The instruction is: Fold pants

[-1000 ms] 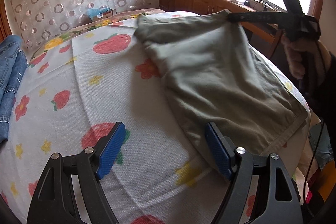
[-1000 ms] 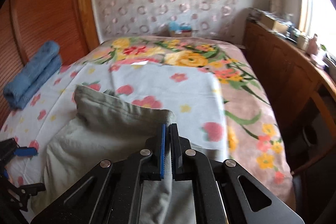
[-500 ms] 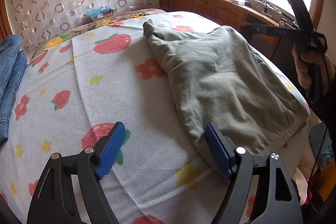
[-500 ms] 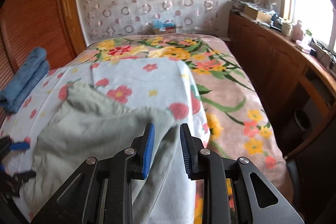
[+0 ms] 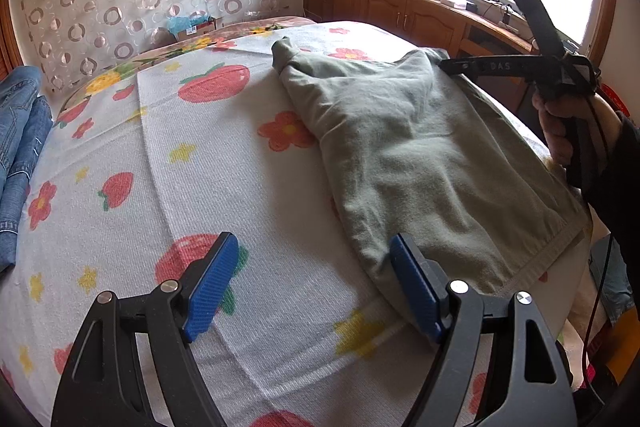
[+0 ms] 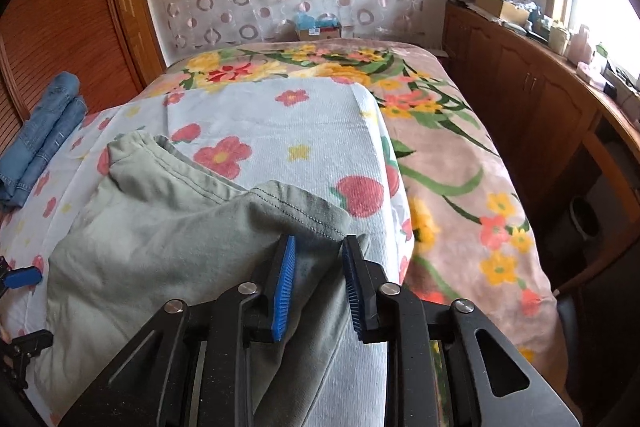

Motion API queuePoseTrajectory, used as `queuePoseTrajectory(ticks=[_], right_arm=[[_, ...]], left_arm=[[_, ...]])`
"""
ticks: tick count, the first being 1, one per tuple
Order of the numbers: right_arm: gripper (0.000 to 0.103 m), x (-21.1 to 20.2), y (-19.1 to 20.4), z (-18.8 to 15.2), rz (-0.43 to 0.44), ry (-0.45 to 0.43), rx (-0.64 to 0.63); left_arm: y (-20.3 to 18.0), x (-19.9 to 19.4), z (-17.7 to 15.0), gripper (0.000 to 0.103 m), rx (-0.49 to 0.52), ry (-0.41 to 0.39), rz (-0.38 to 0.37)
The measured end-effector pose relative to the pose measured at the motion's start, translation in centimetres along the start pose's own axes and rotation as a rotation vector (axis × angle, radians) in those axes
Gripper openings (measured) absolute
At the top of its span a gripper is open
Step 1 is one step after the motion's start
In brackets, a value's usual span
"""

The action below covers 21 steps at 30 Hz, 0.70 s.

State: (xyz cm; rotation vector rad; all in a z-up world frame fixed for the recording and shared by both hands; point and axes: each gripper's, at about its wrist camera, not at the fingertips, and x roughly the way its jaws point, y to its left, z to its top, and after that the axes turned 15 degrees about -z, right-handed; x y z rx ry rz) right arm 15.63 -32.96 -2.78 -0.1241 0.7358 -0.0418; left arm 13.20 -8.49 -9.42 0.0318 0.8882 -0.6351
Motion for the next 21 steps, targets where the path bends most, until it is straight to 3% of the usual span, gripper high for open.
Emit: queuePoseTrajectory(ticks=[4,6,10,15,21], right_arm=[[0.001,-2.2,-0.8,-0.1,-0.021,-0.071,0.032],[0.001,-3.4,-1.6,-0.1,-0.083,-0.097,0.051],[0.001,-2.9,-2.0,-0.3,-0.121,-0.053,0.047],[0.019,-2.9,-1.7,-1.2,-0.098,-0.027,0.019],[0.02,-7.7,-1.0,-4.3,-0.05,-0.059,-0.01]], left_arm=[[0.1,-0.1,0.0,0.079,-0.006,-0.005,-0.007],[0.2,-0.2,0.0,0.079,-0.018,-0.013,-0.016],[0.5,-0.4,0.1,0.079,-0.024,-0.016,-0.018],[0.5,-0.4,0.1,0.079,-0.024,-0.016,-0.018],[0.7,-0.4,0.1,0.079,-0.018,-0.011,-0.01]])
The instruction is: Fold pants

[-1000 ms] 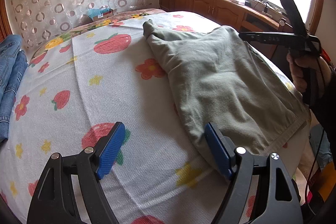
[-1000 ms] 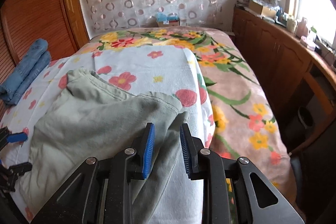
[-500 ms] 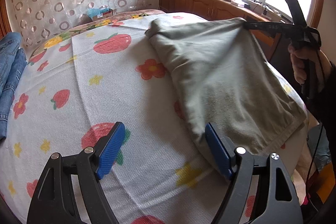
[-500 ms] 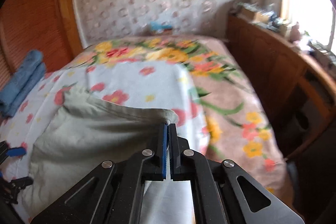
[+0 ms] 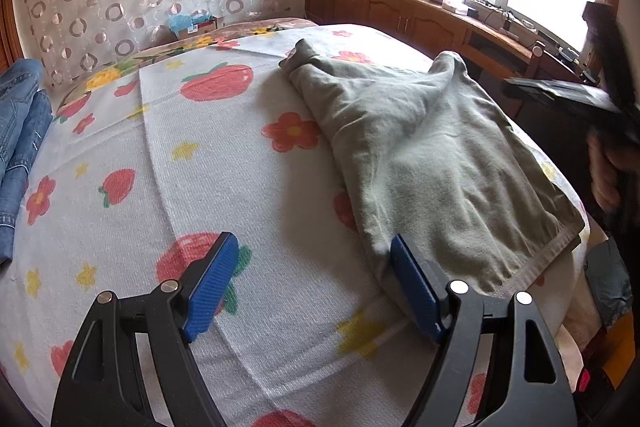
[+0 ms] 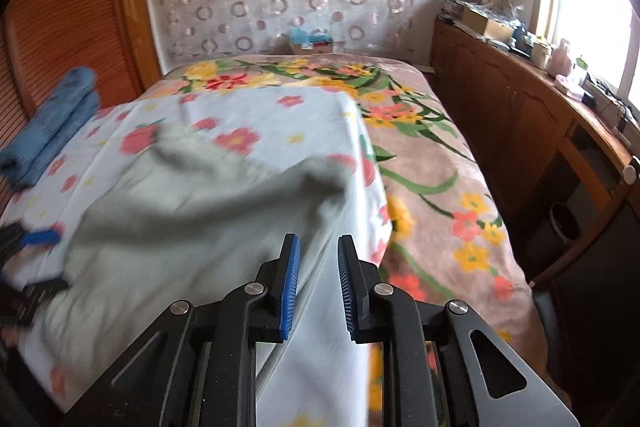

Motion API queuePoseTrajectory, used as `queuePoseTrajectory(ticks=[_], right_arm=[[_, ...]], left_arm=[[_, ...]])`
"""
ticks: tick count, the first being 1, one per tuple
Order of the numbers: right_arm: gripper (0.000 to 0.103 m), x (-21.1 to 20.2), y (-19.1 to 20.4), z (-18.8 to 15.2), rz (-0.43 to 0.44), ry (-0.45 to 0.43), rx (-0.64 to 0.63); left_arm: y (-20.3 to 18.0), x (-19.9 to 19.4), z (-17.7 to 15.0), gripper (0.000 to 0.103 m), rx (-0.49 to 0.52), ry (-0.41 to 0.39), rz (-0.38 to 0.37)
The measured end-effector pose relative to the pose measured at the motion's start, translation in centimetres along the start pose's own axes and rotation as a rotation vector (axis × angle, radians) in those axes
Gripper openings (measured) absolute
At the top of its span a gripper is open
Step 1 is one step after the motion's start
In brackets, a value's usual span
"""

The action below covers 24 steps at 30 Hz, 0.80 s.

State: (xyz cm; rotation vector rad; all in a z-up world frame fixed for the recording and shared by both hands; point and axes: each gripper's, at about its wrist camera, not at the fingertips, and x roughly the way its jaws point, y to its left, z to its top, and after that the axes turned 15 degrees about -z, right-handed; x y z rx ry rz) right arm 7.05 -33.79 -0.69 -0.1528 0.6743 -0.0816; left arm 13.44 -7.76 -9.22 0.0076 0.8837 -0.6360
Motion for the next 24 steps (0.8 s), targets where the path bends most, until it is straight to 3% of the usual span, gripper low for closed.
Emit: queuePoseTrajectory(ticks=[9,17,24], right_arm=[[0.02,-6.6,0.5,-6.5,0.059,-0.008,0.006],[0.02,-7.9,0.5,-8.9,0.058,0.032,0.008],[0.017,-8.7,0.6,-8.8,0.098,0.054,0.028]], left_arm=[[0.0,0.0,0.0,0.079,0.003,0.002,0.004],[0.0,0.0,-0.1,0.079,0.004,0.002,0.006],[0.0,0.0,-0.1,0.079,0.005,0.002,0.006]])
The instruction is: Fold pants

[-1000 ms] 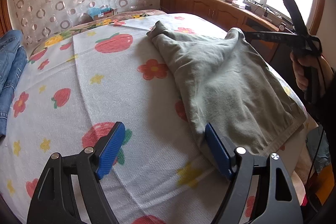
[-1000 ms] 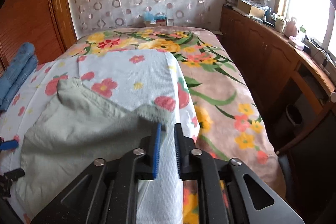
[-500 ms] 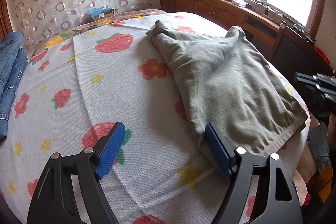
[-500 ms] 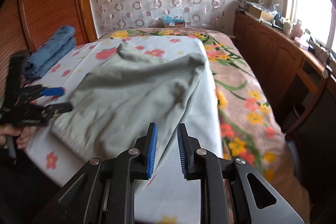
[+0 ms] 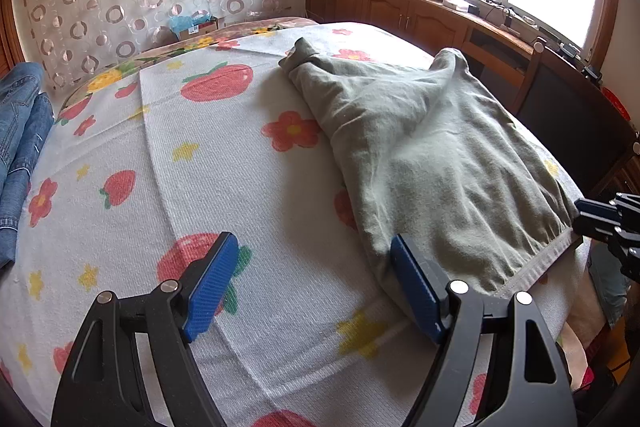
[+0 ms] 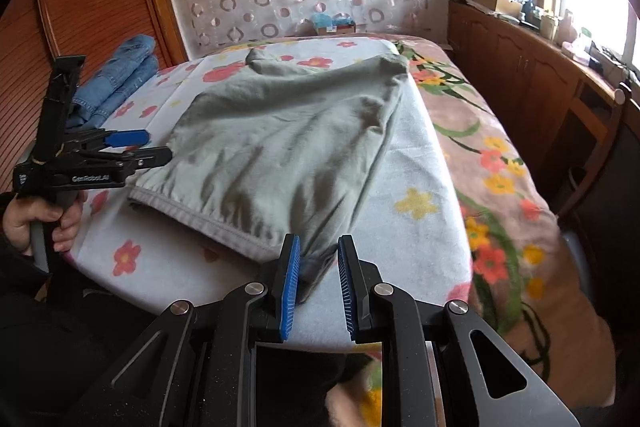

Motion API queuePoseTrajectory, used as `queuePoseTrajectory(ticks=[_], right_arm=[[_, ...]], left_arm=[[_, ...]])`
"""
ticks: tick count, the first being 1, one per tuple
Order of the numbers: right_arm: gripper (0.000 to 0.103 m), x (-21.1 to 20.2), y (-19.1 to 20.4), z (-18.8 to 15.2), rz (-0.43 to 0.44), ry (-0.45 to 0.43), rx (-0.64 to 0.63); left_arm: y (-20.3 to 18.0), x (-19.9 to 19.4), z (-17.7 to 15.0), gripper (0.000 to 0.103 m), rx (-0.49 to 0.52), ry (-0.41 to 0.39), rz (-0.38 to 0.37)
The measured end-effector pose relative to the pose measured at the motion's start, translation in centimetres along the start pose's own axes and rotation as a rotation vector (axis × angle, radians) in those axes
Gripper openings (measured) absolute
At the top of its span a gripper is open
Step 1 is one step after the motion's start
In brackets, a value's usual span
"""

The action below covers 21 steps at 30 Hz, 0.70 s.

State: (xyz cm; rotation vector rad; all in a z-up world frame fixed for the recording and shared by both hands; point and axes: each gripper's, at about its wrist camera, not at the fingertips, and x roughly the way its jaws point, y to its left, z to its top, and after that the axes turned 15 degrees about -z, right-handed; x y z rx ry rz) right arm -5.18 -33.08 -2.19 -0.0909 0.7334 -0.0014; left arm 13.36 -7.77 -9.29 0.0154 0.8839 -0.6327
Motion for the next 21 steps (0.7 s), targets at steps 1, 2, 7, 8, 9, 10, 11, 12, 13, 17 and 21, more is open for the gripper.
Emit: queuePoseTrajectory(ticks=[1,2,7,8,9,10,11,12,13,17,21], right_arm=[[0.011,0.0,0.3,0.1,0.01,-0.001,-0.006],[0.009,-0.2,0.3,-0.1,0.018,-0.006,-0.011],[0.007,-1.4,0.3,-0.2,0.032,-0.05,-0.01],[0.007,-1.8,0.3,-0.3,0.03,-0.055,-0.012],[0.007,-1.9,0.4,-0.3,0.029,-0.054,-0.017],[0.007,-1.8,0.5,-0.5,0.026,-0.05,-0.022],[0.007,-1.5,0.4,-0.6,0.022,-0.042,-0.022],[0.007,-1.2,0.3,-0.8,0.024,-0.028,-0.013],[0.007,-0.9,0.4,-0.9,0.029,-0.016,-0.005],[0.007,-0.9,0.6,-0.8,0.026,-0.013,0.001],[0.012,-1.3,0.9,-0.5,0.008,-0.025,-0.001]], left_arm=[[0.0,0.0,0.0,0.079,0.0,0.0,0.0],[0.0,0.0,0.0,0.079,0.0,0.0,0.0],[0.0,0.0,0.0,0.079,0.0,0.0,0.001],[0.0,0.0,0.0,0.079,0.001,0.0,0.001],[0.0,0.0,0.0,0.079,0.0,0.0,0.0],[0.0,0.0,0.0,0.079,0.0,0.0,0.0],[0.0,0.0,0.0,0.079,-0.001,-0.001,-0.001],[0.0,0.0,0.0,0.079,-0.002,-0.002,-0.002],[0.0,0.0,0.0,0.079,-0.003,-0.003,-0.003],[0.2,0.0,0.1,0.079,-0.004,-0.003,0.001],[0.2,0.1,0.0,0.079,-0.001,-0.001,0.005]])
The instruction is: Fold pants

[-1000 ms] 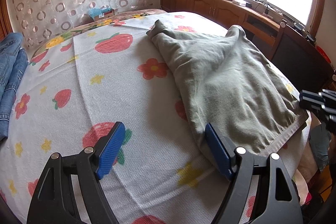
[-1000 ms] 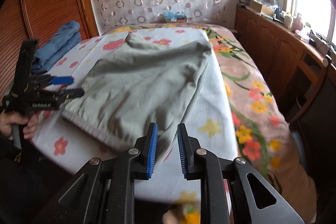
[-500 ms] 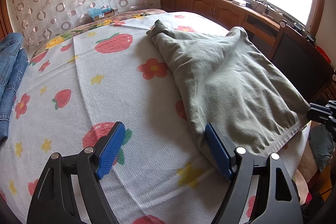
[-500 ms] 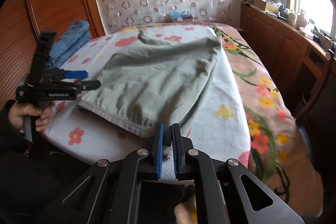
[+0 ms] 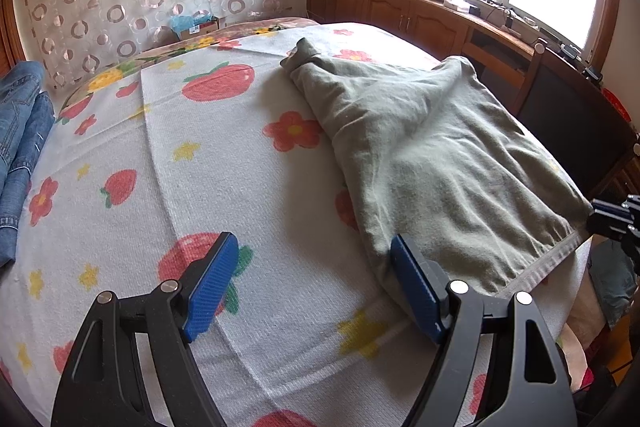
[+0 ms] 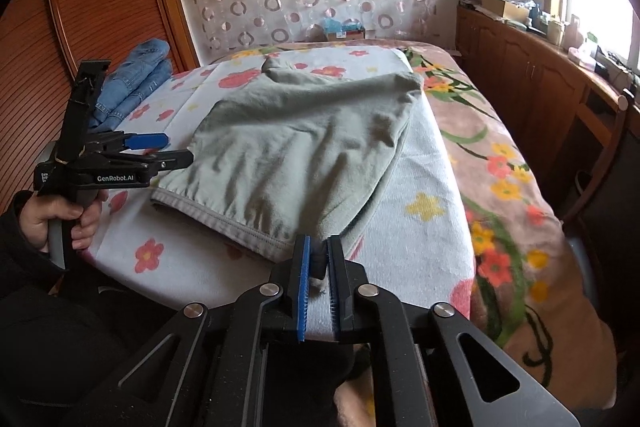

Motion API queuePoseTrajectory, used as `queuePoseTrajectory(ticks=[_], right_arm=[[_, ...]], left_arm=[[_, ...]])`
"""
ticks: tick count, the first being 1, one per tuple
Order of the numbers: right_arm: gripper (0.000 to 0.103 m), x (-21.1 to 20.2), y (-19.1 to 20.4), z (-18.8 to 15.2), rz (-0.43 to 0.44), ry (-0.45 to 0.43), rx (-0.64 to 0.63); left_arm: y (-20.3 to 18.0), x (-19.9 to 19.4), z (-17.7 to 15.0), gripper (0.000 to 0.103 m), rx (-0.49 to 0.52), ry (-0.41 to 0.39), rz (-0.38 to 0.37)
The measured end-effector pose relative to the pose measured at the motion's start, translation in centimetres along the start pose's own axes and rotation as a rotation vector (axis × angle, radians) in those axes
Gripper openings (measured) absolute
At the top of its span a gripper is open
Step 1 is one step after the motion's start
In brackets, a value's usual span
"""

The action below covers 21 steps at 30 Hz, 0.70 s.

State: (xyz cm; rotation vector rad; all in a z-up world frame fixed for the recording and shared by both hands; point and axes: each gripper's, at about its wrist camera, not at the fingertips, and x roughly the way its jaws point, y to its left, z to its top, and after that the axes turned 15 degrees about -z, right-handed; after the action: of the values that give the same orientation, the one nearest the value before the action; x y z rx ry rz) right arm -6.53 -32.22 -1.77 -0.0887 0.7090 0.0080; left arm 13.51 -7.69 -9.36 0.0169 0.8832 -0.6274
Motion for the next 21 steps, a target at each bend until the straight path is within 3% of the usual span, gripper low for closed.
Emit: queuePoseTrajectory(ticks=[2,7,21], right_arm=[[0.014,-0.1,-0.1,0.1,-0.019,-0.01,0.001],[0.031,0.7,-0.3,0.1,-0.059,-0.017,0.031],[0.043,3.4,-0.1,-0.3,-0.066,0.012,0.048]], left_arm=[[-0.1,0.0,0.0,0.079,0.001,0.0,0.001],[-0.1,0.1,0.0,0.079,0.002,0.001,0.003],[0.0,0.0,-0.2,0.08,0.004,0.005,0.01]])
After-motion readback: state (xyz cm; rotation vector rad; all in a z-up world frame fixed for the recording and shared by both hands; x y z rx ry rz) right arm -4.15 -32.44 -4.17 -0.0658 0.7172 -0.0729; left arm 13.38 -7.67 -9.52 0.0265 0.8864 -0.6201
